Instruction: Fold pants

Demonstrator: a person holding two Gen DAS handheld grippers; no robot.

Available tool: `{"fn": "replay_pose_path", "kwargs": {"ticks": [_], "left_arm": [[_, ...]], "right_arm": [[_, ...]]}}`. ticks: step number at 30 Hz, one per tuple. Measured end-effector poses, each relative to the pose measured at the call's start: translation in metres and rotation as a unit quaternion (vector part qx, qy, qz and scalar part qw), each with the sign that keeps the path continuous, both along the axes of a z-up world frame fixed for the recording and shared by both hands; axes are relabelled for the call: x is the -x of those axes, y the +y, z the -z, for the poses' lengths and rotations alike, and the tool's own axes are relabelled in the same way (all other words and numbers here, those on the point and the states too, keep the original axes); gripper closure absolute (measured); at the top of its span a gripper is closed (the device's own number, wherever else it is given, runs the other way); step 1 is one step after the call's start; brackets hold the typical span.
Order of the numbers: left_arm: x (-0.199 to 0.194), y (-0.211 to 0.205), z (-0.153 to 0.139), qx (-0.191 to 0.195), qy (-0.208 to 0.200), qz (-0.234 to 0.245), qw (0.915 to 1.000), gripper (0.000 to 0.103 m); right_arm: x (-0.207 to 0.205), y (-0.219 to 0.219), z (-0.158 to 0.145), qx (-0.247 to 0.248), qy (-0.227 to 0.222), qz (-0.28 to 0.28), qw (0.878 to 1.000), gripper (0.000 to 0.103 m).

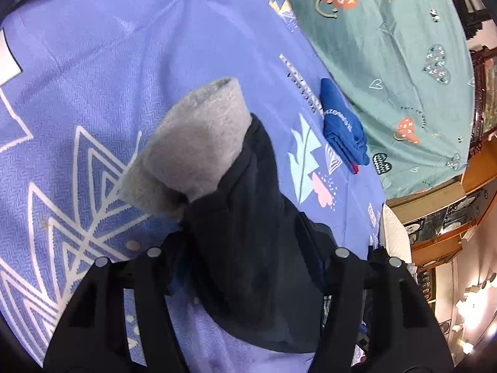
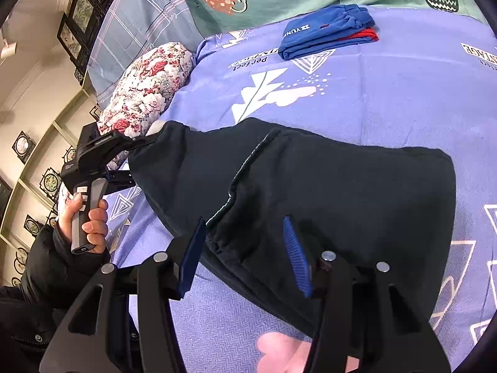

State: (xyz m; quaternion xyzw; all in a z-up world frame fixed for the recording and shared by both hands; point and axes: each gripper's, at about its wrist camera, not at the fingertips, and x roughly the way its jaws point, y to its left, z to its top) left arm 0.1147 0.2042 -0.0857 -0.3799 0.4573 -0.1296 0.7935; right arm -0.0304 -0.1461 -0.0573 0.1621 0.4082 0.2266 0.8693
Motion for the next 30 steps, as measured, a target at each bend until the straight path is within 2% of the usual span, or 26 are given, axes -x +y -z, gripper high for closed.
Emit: {"fn": "replay_pose_path", "kwargs": {"ticks": [1, 3, 6, 7, 8, 9, 15, 17, 19, 20, 21, 23, 25, 26, 27, 28, 29, 30], "left_arm": [[-0.002, -0.001, 0.002, 0.000, 0.005, 0.002, 1.0000, 0.034], [-0.009, -0.005, 0.004, 0.011, 0.010, 0.007, 0.9999, 0.014], [-0.014, -0.013, -0.002, -0.003, 0.022, 0.000, 0.9998, 0.014], [-0.014, -0.015, -0.005, -0.008, 0.021, -0.003, 0.9997, 0.018], [-0.012, -0.019, -0.009, -0.021, 0.017, -0.005, 0.9996, 0.039], [-0.012, -0.022, -0.010, -0.030, 0.016, -0.003, 0.9994, 0.078], [-0.005, -0.033, -0.021, -0.063, -0.005, 0.001, 0.9980, 0.079], [0.002, -0.039, -0.033, -0.080, -0.025, 0.002, 0.9965, 0.079], [0.013, -0.059, -0.056, -0.123, -0.065, 0.014, 0.9902, 0.079], [0.020, -0.072, -0.069, -0.147, -0.089, 0.027, 0.9848, 0.079], [0.033, -0.096, -0.090, -0.181, -0.129, 0.054, 0.9736, 0.079], [0.051, -0.133, -0.116, -0.214, -0.177, 0.101, 0.9552, 0.079], [0.077, -0.186, -0.135, -0.244, -0.222, 0.173, 0.9282, 0.079], [0.090, -0.220, -0.137, -0.257, -0.235, 0.220, 0.9111, 0.078], [0.098, -0.242, -0.132, -0.267, -0.237, 0.250, 0.8998, 0.072], [0.105, -0.269, -0.122, -0.280, -0.233, 0.291, 0.8844, 0.066], [0.110, -0.294, -0.107, -0.292, -0.220, 0.334, 0.8687, 0.039], [0.113, -0.322, -0.083, -0.308, -0.198, 0.380, 0.8490, 0.015]], "right_arm": [[0.000, -0.001, 0.000, -0.001, 0.000, 0.000, 1.000, 0.051], [0.001, -0.002, 0.000, -0.005, -0.001, 0.001, 1.000, 0.051], [0.002, -0.005, 0.000, -0.010, -0.002, 0.004, 1.000, 0.051], [0.003, -0.006, -0.001, -0.011, -0.003, 0.005, 1.000, 0.051], [0.003, -0.008, -0.001, -0.014, -0.004, 0.007, 1.000, 0.051], [0.004, -0.010, -0.001, -0.017, -0.005, 0.009, 1.000, 0.051], [0.009, -0.031, -0.005, -0.028, -0.008, 0.037, 0.999, 0.051], [0.010, -0.042, -0.008, -0.026, -0.015, 0.052, 0.998, 0.051], [0.013, -0.056, -0.010, -0.027, -0.021, 0.070, 0.997, 0.051], [0.015, -0.066, -0.010, -0.028, -0.022, 0.083, 0.996, 0.051], [0.016, -0.076, -0.011, -0.029, -0.023, 0.098, 0.994, 0.051], [0.018, -0.096, -0.015, -0.033, -0.025, 0.127, 0.991, 0.051], [0.021, -0.115, -0.020, -0.040, -0.029, 0.152, 0.987, 0.051], [0.025, -0.130, -0.025, -0.048, -0.035, 0.170, 0.984, 0.051], [0.027, -0.139, -0.028, -0.052, -0.036, 0.180, 0.982, 0.049], [0.029, -0.145, -0.030, -0.055, -0.035, 0.188, 0.980, 0.045], [0.033, -0.157, -0.031, -0.064, -0.032, 0.201, 0.977, 0.030], [0.036, -0.162, -0.031, -0.073, -0.030, 0.206, 0.975, 0.013]]}}
